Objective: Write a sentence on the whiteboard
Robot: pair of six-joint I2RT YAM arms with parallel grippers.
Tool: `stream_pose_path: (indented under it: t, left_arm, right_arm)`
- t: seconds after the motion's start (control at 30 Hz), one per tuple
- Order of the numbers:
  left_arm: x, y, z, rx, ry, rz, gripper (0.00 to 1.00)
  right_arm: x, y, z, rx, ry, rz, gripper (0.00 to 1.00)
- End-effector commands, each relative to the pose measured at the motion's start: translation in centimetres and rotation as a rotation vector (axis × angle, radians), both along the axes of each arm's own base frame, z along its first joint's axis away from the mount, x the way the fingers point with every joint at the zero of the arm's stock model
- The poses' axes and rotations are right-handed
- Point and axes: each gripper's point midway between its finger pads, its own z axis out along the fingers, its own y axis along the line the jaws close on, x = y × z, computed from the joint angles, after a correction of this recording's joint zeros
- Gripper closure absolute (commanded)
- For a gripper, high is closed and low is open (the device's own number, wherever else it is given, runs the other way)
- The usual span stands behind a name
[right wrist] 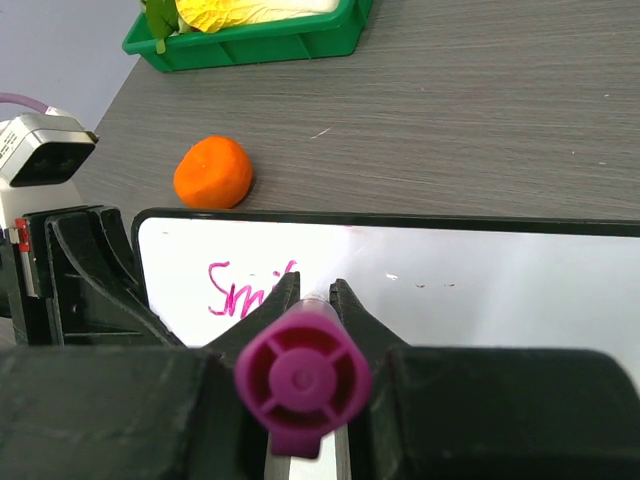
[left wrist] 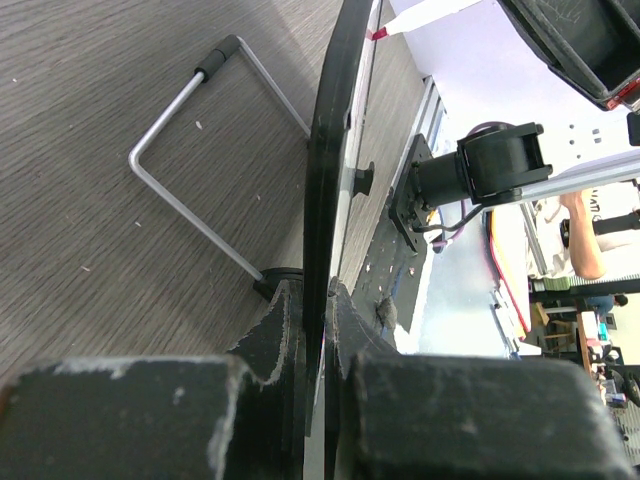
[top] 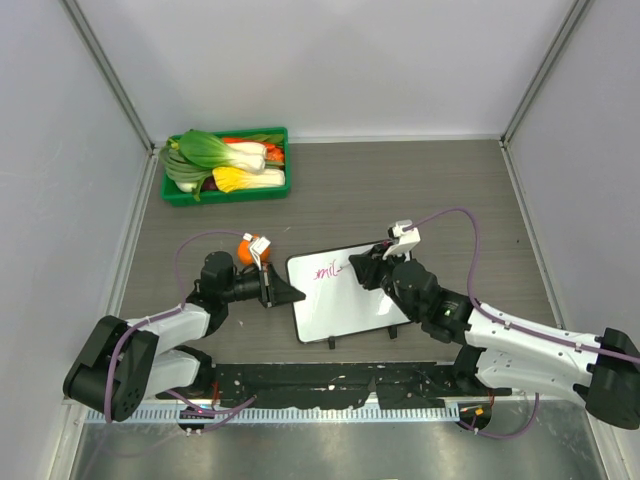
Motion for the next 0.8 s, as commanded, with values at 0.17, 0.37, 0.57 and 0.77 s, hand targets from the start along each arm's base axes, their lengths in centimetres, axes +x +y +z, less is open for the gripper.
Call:
stream_pose_path:
  t: [0.17, 0.37, 0.57, 0.77]
  left_arm:
    - [1.7, 0.9, -1.9, 0.086, -0.035, 0.086, 1.0]
    - [1.7, 0.9, -1.9, 0.084, -0.038, 0.085, 1.0]
    - [1.7, 0.9, -1.9, 0.085, -0.036, 0.085, 1.0]
    - [1.7, 0.9, -2.0, 0.087, -0.034, 0.086, 1.0]
  right_arm:
    - [0.1, 0.3, -0.5, -0.012, 0.018, 0.005, 0.99]
    - [-0.5, 0.2, -1.8, -0.025, 0.052, 0.025, 0.99]
    - [-0.8, -0.3, -2.3, -0.032, 0.061, 0.02, 0.99]
    - [-0.8, -0.8, -2.7, -0.044, 0.067, 0.006, 0.99]
